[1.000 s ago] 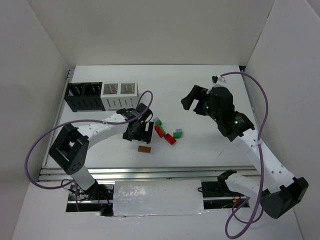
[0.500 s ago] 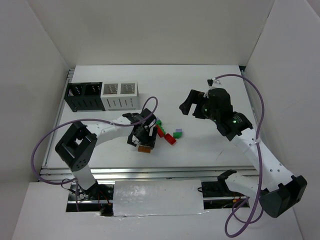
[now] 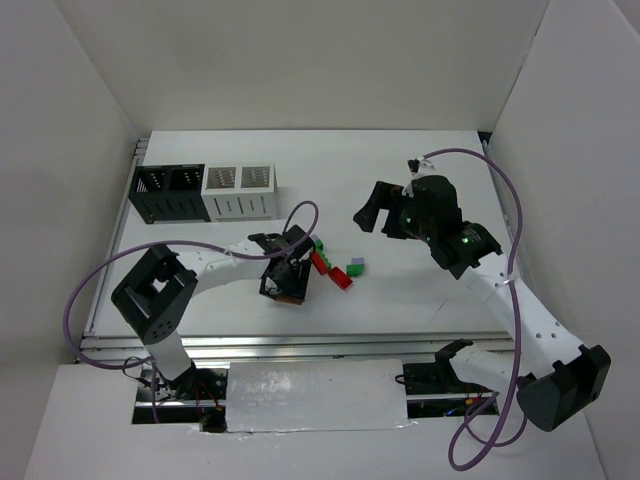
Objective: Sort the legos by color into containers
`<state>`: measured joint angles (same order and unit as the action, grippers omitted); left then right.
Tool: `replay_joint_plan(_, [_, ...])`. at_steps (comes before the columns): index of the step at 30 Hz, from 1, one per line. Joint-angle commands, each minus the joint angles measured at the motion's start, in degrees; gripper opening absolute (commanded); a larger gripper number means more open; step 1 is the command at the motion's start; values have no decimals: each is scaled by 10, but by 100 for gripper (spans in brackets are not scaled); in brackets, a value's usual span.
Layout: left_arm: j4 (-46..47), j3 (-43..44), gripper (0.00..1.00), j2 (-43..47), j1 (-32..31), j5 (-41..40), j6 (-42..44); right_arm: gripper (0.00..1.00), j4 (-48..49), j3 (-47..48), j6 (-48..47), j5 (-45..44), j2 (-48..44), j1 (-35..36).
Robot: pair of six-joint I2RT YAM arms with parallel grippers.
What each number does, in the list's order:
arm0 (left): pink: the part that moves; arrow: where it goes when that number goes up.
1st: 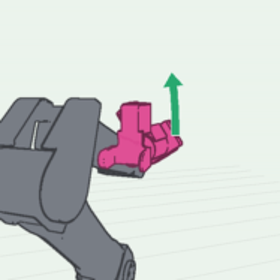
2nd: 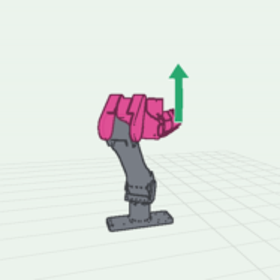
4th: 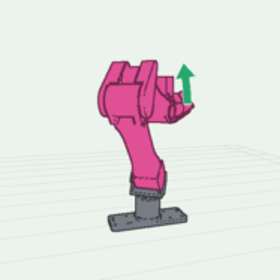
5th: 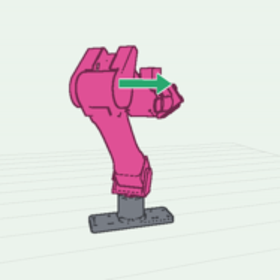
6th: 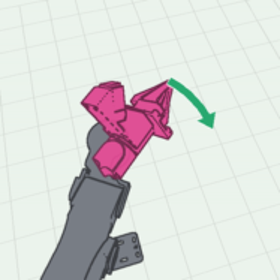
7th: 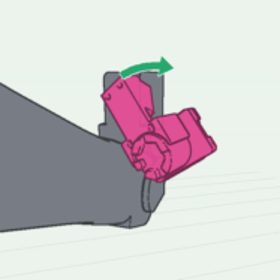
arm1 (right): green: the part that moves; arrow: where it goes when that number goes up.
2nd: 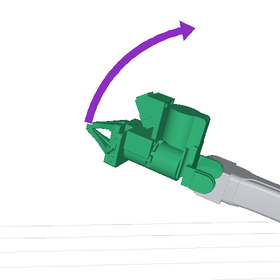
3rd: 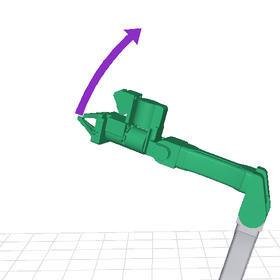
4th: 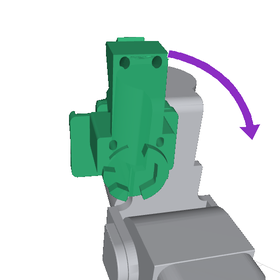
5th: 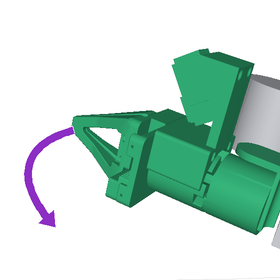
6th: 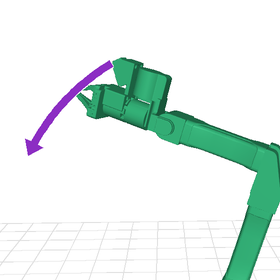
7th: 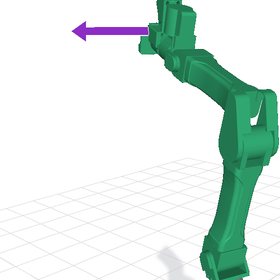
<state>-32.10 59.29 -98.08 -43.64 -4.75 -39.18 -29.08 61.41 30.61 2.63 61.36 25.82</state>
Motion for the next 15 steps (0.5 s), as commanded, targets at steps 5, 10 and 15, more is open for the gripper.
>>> replay_joint_plan(5, [-38, 34, 0, -8, -7, -56, 11, 100, 10, 12, 2, 1, -15, -3])
replay_joint_plan(10, [-126, 179, 0, 27, 14, -161, 45, 100, 7, 10, 5, 3, -29, -10])
replay_joint_plan(15, [-142, 323, 0, -15, 110, -166, 101, 100, 8, 4, 10, 13, -38, -13])
